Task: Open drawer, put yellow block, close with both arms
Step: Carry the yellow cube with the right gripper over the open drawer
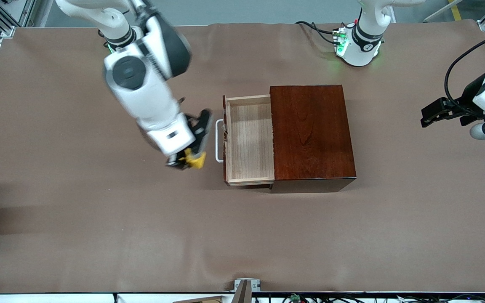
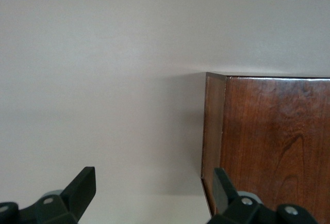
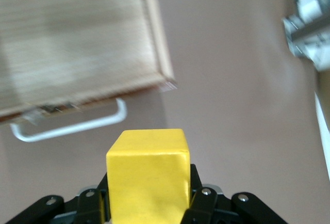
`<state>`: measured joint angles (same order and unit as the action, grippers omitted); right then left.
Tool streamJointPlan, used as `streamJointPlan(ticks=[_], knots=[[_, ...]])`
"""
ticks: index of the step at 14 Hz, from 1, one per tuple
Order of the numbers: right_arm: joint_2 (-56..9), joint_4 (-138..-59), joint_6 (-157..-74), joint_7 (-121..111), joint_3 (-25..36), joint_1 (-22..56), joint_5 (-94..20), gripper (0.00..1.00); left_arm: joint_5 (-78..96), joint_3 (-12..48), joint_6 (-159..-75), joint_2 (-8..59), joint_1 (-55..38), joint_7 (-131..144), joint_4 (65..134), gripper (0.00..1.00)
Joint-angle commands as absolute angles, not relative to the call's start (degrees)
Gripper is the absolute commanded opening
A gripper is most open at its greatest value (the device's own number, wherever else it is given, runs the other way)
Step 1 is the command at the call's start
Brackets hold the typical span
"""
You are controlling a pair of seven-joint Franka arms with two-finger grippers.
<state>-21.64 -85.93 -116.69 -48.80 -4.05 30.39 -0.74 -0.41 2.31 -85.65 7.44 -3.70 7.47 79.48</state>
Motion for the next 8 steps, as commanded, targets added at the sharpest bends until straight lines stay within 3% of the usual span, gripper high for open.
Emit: streamJointPlan(ticks=[1, 8], knots=[[-24.3, -83.8, -116.1, -52.1, -3.7, 34.7, -0.7, 0.00, 0.4, 2.3, -86.8, 6.2, -3.3, 6.1, 81.7, 1.00], [-33.0, -83.0, -119.2, -48.1, -3.6, 42.7, -2.1, 0.00, 0.0, 2.3, -89.0, 7.6, -3.3, 6.1, 82.2, 1.00]])
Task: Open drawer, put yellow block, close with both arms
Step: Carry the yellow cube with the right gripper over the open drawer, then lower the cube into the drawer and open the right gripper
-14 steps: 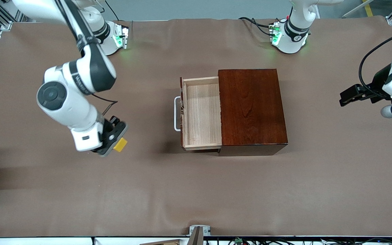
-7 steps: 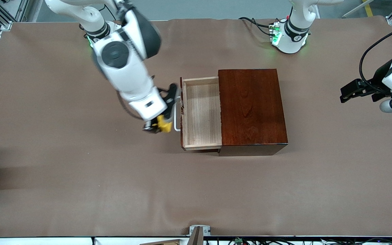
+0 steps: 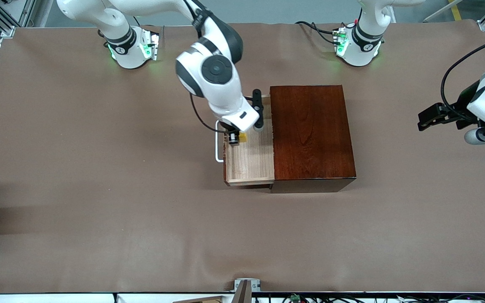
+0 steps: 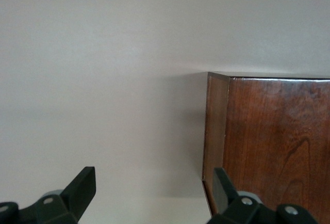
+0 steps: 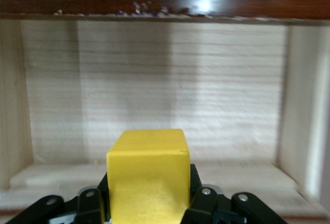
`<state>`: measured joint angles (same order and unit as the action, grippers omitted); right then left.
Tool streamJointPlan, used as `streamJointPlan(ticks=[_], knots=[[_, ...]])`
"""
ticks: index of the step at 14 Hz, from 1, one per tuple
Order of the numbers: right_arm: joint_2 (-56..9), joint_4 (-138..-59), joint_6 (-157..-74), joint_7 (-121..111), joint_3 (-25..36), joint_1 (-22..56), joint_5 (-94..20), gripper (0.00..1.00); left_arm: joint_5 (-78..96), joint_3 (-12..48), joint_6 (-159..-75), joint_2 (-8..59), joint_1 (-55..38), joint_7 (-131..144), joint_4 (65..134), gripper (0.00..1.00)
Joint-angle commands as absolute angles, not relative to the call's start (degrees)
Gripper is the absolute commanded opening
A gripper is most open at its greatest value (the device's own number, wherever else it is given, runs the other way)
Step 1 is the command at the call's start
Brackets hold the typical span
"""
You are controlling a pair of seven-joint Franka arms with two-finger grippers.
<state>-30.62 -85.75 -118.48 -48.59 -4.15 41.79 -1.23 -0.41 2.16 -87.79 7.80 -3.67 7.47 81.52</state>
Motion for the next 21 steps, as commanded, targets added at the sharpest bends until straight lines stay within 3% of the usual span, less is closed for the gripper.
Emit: streamJointPlan(ticks=[1, 10, 11, 12, 13, 19, 21], knots=[[-33.7, -83.0, -120.3, -48.1, -3.6, 43.1, -2.1, 0.00, 0.0, 2.3, -89.0, 7.6, -3.3, 6.2, 82.2, 1.00], [-38.8, -79.8, -123.2, -44.7, -3.5, 44.2, -1.8, 0.03, 0.1, 2.3, -90.8, 8.1, -3.2, 6.4, 83.1, 1.00], [-38.8, -79.8, -123.2, -44.6, -3.5, 44.3, -1.8, 0.28, 0.1, 2.3, -90.8, 8.0, -3.2, 6.5, 83.1, 1.00], [-38.8, -79.8, -123.2, -44.7, -3.5, 44.6, -1.8, 0.89, 0.1, 2.3, -90.8, 7.9, -3.2, 6.5, 83.1, 1.00], [-38.8, -79.9, -123.1, -45.1, -3.5, 44.6, -1.6, 1.00, 0.1, 2.2, -90.8, 7.9, -3.2, 6.5, 82.7, 1.00], [-37.3, -79.8, -123.0, -45.3, -3.3, 44.4, -1.3, 1.00, 0.5, 2.0, -90.2, 7.4, -2.4, 6.6, 82.7, 1.00], [-34.1, -80.4, -122.3, -44.7, -3.3, 43.9, -1.4, 1.00, 0.4, 2.1, -90.2, 7.3, -2.5, 6.6, 82.3, 1.00]])
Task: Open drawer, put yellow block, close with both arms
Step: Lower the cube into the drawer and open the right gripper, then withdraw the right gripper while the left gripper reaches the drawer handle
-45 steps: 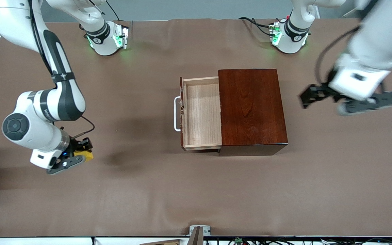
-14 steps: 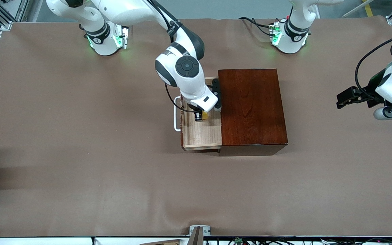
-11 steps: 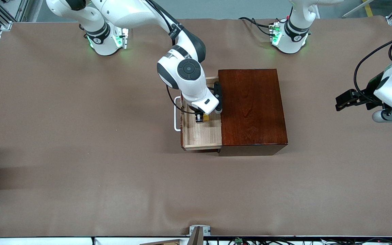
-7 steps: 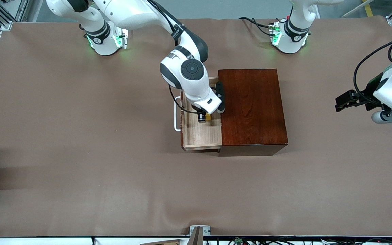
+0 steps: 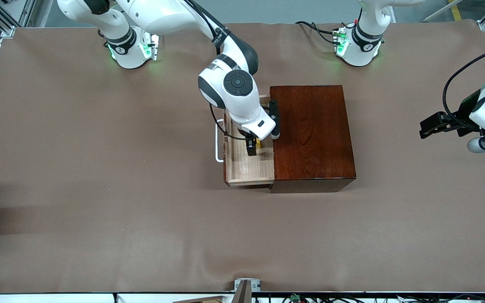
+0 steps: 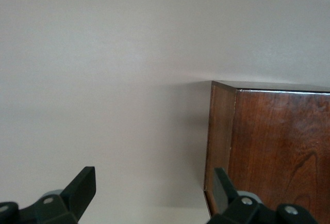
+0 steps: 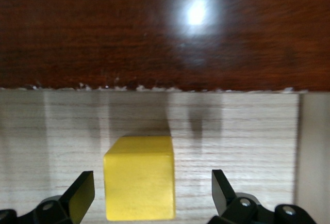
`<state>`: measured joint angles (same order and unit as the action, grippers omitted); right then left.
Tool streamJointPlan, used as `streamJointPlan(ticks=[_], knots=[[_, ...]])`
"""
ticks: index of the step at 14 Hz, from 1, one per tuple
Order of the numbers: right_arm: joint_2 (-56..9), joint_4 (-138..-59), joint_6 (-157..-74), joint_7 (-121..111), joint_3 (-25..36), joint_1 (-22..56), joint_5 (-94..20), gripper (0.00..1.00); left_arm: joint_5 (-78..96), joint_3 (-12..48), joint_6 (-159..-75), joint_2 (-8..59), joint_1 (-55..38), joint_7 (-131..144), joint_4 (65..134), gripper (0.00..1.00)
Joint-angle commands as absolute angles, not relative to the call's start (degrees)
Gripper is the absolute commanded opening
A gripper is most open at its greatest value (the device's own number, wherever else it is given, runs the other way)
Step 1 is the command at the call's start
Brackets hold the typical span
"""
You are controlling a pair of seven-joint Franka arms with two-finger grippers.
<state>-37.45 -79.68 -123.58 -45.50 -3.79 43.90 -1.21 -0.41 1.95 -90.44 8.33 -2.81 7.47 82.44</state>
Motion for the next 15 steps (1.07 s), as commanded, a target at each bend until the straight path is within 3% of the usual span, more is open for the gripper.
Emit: streamJointPlan(ticks=[1, 5, 10, 15], knots=[[-33.2, -80.7, -121.8, -44.6, -3.3, 43.8, -1.5, 1.00, 0.4, 2.1, -90.2, 7.3, -2.5, 6.5, 82.2, 1.00], [-29.5, -80.8, -116.2, -42.1, -3.0, 40.7, -1.5, 1.00, 0.1, 2.4, -90.2, 7.2, -2.5, 6.2, 82.1, 1.00], [-24.0, -80.9, -106.5, -41.8, -3.0, 30.3, -1.5, 1.00, 0.4, 2.6, -90.5, 7.5, -3.6, 6.2, 82.1, 1.00], [-19.3, -82.9, -102.5, -34.7, -2.8, 17.8, -1.4, 1.00, 2.6, 10.5, -90.5, 7.8, -4.0, 5.1, 82.0, 1.00]])
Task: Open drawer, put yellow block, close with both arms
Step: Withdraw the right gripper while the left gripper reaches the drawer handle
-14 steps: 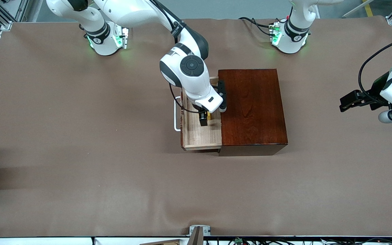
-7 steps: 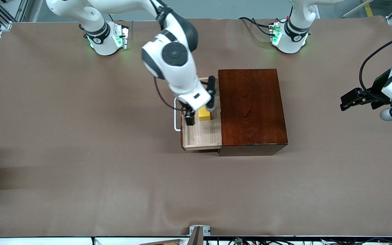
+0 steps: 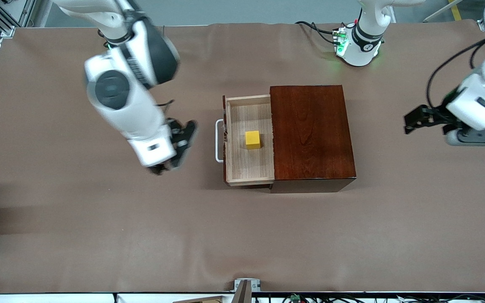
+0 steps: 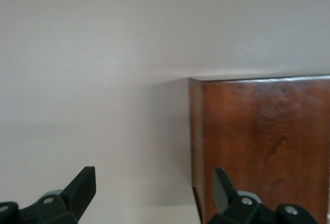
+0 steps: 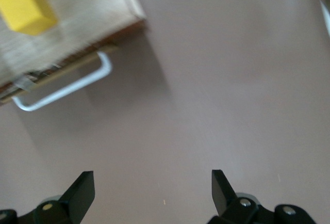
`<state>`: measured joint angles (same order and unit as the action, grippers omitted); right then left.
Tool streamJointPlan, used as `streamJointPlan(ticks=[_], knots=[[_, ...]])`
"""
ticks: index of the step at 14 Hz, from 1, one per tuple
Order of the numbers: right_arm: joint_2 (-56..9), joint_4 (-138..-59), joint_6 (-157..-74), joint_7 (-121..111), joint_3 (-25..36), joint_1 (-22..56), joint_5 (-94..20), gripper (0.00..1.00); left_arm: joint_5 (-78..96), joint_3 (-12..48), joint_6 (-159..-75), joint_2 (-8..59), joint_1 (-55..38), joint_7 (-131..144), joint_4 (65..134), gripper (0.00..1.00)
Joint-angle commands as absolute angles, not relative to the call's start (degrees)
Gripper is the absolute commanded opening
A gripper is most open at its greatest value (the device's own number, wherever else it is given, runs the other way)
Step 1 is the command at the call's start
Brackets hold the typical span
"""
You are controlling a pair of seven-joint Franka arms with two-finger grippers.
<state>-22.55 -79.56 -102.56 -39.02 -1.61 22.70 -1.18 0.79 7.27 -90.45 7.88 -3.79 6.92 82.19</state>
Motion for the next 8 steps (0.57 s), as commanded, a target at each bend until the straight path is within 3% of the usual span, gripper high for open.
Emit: streamJointPlan(ticks=[1, 5, 8], knots=[[-18.6, -83.0, -102.4, -32.8, -2.8, 15.3, -1.4, 1.00, 3.0, 13.8, -90.5, 8.1, -4.0, 3.4, 82.0, 1.00], [-15.1, -85.0, -101.7, -32.3, -2.9, 7.1, -1.4, 1.00, 4.0, 26.2, -91.0, 9.7, -4.6, -6.8, 79.9, 1.00], [-9.1, -89.7, -101.6, -32.3, -3.0, 2.6, -1.5, 1.00, 3.9, 32.9, -95.1, 15.4, -7.8, -13.0, 76.6, 1.00]])
